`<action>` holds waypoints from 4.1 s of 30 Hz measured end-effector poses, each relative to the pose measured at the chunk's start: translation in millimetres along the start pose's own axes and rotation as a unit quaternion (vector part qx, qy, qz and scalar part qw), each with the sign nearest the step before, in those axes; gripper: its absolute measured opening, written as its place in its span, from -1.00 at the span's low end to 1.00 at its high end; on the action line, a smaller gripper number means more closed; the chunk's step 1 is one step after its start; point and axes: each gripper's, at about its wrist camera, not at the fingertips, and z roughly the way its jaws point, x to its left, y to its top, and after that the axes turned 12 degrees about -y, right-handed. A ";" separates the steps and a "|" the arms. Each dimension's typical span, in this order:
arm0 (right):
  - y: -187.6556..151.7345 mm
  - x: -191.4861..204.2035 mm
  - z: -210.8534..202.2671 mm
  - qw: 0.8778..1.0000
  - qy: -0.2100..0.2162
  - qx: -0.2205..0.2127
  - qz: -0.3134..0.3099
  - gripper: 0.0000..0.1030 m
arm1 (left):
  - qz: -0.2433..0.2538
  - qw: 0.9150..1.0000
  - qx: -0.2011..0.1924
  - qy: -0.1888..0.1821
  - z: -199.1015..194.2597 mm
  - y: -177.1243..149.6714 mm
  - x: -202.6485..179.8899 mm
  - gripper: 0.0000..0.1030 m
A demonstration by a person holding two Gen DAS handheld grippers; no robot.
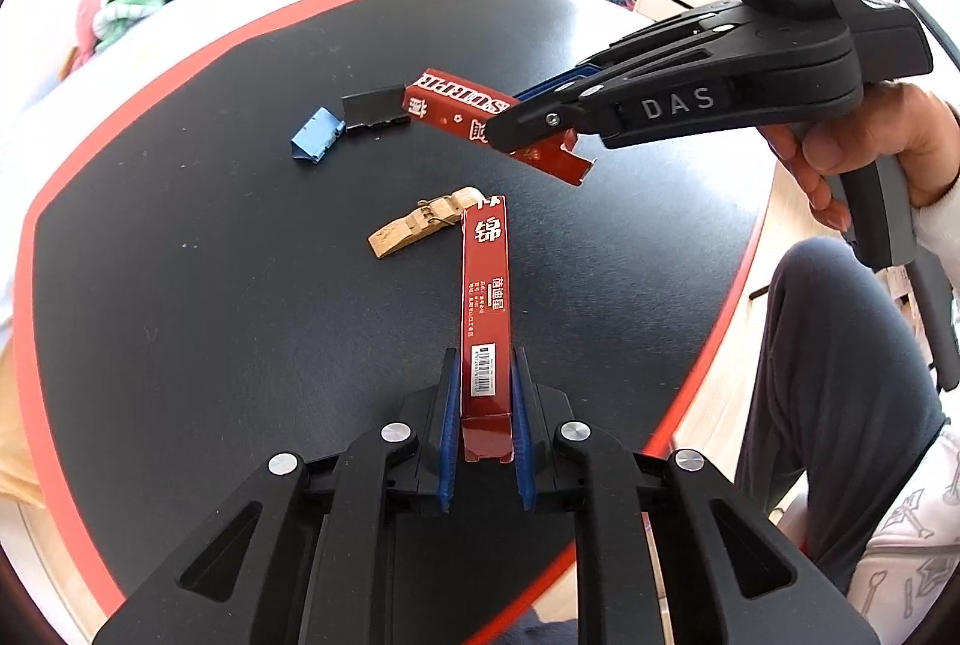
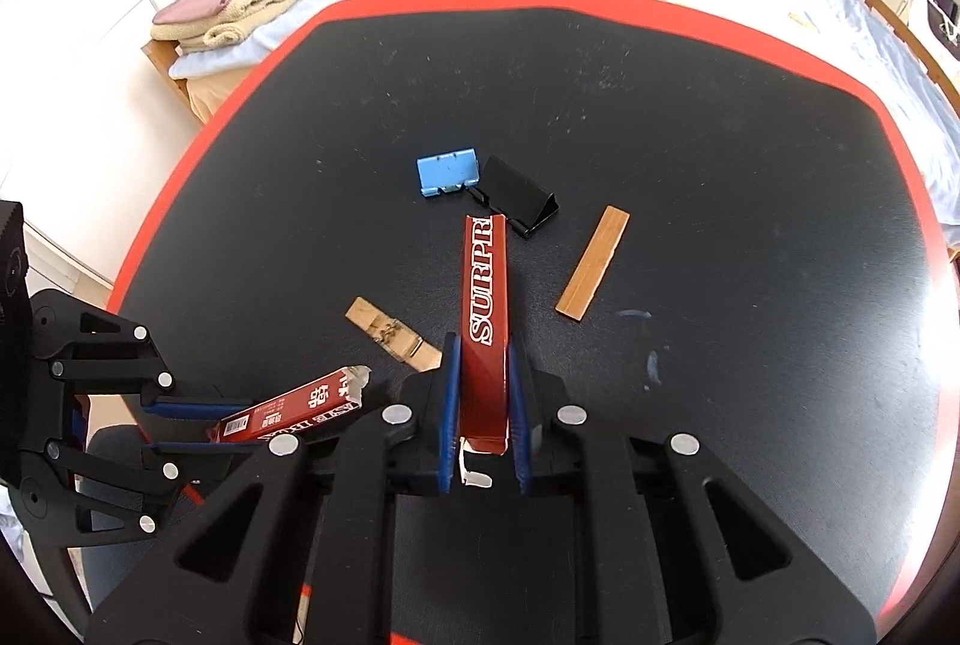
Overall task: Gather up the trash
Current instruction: 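Carry both red boxes over the wastebasket and open both grippers to drop them, then move both grippers back toward the table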
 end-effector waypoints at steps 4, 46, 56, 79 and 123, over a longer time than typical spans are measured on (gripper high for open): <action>-9.0 -2.5 -21.7 1.000 0.004 -0.013 -0.001 -0.72 | -0.016 1.000 -0.014 0.001 -11.8 -2.5 -15.7 -0.70; -194.0 30.1 -148.4 0.999 0.027 -0.028 -0.022 -0.72 | -0.083 0.995 -0.056 0.016 -38.6 -68.1 -134.2 -0.70; -196.3 28.7 -143.6 0.999 0.031 -0.024 -0.018 -0.72 | -0.081 0.995 -0.052 0.012 -35.4 -71.4 -137.0 -0.70; -194.8 12.5 -123.0 1.000 0.009 -0.003 0.016 0.89 | -0.112 0.991 -0.068 0.039 -33.5 -72.5 -118.7 0.85; -40.1 -28.0 -76.0 0.998 -0.033 -0.007 0.058 0.94 | -0.021 0.998 -0.056 0.018 -30.8 19.5 -27.7 0.85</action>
